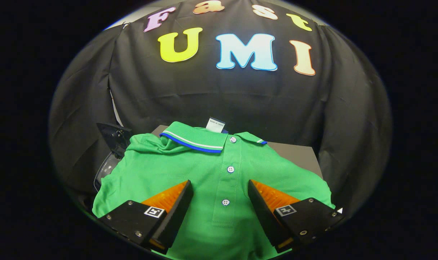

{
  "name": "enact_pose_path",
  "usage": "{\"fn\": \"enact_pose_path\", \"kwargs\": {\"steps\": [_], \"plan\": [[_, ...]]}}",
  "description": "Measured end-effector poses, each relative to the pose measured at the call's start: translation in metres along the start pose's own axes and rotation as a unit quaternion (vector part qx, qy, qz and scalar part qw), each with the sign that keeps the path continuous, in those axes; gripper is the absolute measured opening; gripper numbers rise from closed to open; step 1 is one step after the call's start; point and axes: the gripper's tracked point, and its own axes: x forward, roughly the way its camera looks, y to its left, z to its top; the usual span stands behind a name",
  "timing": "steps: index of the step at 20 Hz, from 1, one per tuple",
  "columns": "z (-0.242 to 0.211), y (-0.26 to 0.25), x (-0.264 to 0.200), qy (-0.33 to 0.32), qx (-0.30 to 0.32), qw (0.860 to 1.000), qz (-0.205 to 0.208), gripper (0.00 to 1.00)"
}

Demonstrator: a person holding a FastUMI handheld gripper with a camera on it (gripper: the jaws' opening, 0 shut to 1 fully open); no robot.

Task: Put the clothes into the washing machine and then close the washing machine lid.

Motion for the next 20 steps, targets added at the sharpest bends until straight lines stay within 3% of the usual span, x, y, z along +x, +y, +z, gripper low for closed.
{"fn": "enact_pose_path", "kwargs": {"steps": [4,7,9,12,17,20], "plan": [[-0.001,0.006,-0.004,0.010,-0.005,1.000,0.010,0.72],[-0.002,0.014,-0.004,0.001,-0.003,1.000,0.031,0.40],[-0.001,0.015,-0.006,-0.010,0.010,0.999,0.037,0.10],[-0.002,0.017,-0.008,-0.014,0.031,0.998,0.043,0.01],[0.016,0.032,-0.031,-0.070,0.070,0.993,0.060,0.00],[0.029,0.038,-0.046,-0.105,0.067,0.991,0.044,0.00]]}}
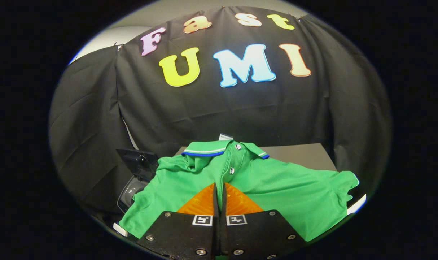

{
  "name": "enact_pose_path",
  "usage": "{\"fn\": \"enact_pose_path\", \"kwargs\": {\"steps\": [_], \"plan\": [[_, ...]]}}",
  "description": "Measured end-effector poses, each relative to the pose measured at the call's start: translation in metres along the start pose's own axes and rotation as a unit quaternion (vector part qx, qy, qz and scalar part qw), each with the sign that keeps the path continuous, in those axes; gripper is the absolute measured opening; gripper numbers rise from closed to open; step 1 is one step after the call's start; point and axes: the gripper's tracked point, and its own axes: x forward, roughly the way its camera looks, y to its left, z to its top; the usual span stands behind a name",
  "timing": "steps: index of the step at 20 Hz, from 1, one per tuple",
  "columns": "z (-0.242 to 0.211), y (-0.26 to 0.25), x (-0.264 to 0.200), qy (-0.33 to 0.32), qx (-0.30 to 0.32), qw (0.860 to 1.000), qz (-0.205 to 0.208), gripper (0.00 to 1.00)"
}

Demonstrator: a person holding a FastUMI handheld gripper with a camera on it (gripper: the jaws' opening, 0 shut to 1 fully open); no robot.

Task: Put the clothes into the washing machine and then close the washing machine lid.

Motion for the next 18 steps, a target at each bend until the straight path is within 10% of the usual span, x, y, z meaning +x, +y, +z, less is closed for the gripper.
{"fn": "enact_pose_path", "kwargs": {"steps": [18], "plan": [[0.054,0.143,-0.012,-0.108,-0.052,0.991,0.059,0.00]]}}
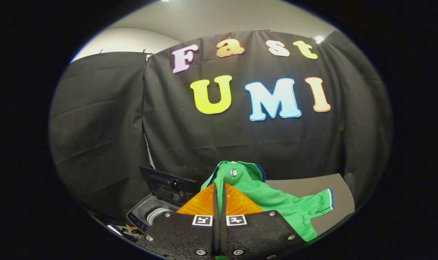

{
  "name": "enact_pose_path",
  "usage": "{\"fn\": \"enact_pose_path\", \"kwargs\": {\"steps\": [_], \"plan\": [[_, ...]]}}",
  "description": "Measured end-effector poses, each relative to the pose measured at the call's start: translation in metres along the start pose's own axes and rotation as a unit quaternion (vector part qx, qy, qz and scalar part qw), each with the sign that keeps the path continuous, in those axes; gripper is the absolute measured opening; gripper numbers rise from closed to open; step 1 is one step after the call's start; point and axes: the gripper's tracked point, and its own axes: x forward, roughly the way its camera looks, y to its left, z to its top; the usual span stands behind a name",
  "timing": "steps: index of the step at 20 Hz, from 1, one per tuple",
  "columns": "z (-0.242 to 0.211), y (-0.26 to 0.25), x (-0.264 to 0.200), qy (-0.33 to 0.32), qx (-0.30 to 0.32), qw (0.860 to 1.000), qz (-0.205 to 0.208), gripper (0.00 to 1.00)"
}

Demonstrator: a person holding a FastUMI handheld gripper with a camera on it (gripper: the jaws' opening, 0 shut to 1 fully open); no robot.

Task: Put the clothes into the washing machine and then close the washing machine lid.

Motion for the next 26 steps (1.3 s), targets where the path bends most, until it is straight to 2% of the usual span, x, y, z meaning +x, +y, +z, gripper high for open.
{"fn": "enact_pose_path", "kwargs": {"steps": [9,16,26], "plan": [[-0.001,0.095,0.024,-0.002,-0.009,0.998,0.059,0.00],[0.002,0.157,0.038,-0.014,-0.014,0.996,0.092,0.00],[-0.016,0.236,0.070,0.008,-0.021,0.991,0.132,0.00]]}}
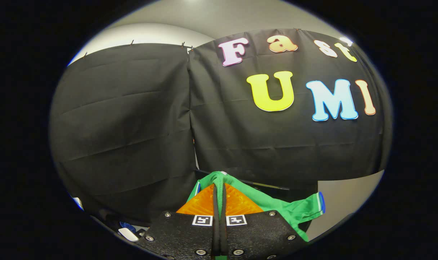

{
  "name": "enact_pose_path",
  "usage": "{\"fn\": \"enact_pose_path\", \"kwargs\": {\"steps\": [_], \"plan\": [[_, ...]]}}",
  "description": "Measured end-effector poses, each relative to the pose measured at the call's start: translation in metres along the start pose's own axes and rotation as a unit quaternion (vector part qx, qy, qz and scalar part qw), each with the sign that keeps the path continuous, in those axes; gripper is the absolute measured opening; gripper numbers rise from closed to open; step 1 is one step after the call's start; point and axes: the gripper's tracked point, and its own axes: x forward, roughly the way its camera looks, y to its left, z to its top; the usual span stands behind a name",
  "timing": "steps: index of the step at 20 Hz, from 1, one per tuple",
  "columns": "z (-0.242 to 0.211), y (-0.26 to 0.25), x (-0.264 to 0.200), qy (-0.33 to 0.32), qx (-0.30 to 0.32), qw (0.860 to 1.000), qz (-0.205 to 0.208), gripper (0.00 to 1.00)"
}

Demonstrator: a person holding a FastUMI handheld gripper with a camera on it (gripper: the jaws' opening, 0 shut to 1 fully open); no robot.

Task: Put the clothes into the washing machine and then close the washing machine lid.

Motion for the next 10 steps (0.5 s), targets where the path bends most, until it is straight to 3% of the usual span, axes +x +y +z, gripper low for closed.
{"fn": "enact_pose_path", "kwargs": {"steps": [10], "plan": [[-0.060,0.031,0.055,0.050,0.019,0.999,0.009,0.00]]}}
